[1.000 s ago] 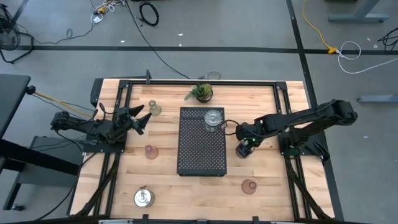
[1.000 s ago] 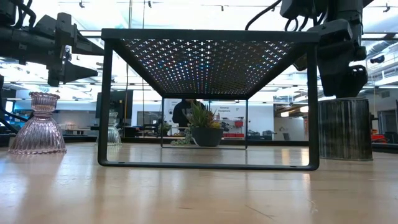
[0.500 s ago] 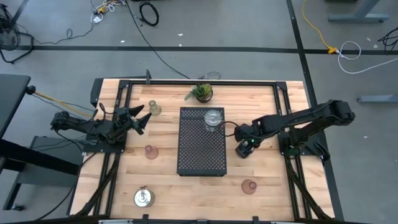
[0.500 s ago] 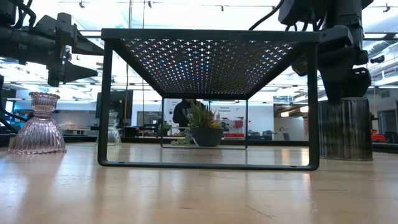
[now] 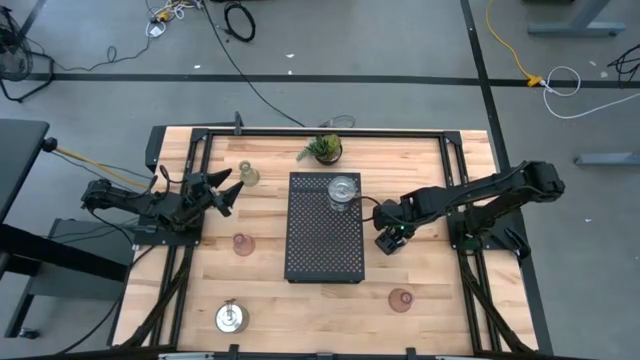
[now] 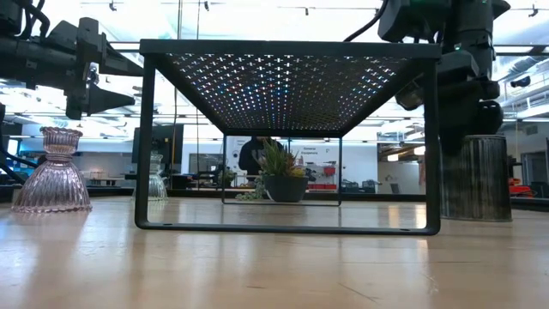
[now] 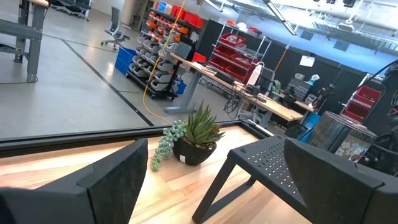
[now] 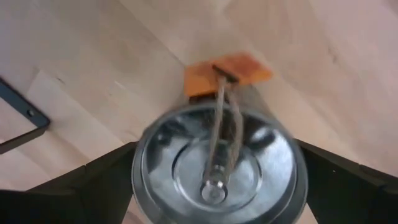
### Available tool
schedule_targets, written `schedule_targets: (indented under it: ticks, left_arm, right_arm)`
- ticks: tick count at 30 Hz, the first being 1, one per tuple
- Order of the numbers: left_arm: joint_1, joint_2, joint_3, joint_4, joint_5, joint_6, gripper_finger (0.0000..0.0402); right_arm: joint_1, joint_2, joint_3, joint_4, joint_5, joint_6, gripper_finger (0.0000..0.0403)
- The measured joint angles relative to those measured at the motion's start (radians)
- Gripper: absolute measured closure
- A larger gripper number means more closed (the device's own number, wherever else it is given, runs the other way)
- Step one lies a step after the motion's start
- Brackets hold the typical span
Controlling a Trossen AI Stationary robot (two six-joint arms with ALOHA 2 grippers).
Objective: Pick & Place candle stick holders
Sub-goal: Put the right scented candle can on the shelf aligned with the other scented candle can
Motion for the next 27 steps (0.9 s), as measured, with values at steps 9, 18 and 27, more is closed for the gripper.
schedule_targets:
  ticks: [9,18,27]
  left_arm:
    - [0.0,0.0,0.0,0.0,0.0,0.0,0.0023]
    - [0.0,0.0,0.0,0.0,0.0,0.0,0.0023]
    - [0.0,0.0,0.0,0.0,0.0,0.0,0.0023]
  right_arm:
    - [0.0,0.0,0.0,-0.007,0.005,-0.018,0.0027]
    - [0.0,-0.003,0.003,-0.009,-0.009,-0.017,0.0067]
    - [0.0,-0.014,0.001,-0.027,-0.025,-0.035,0.0066]
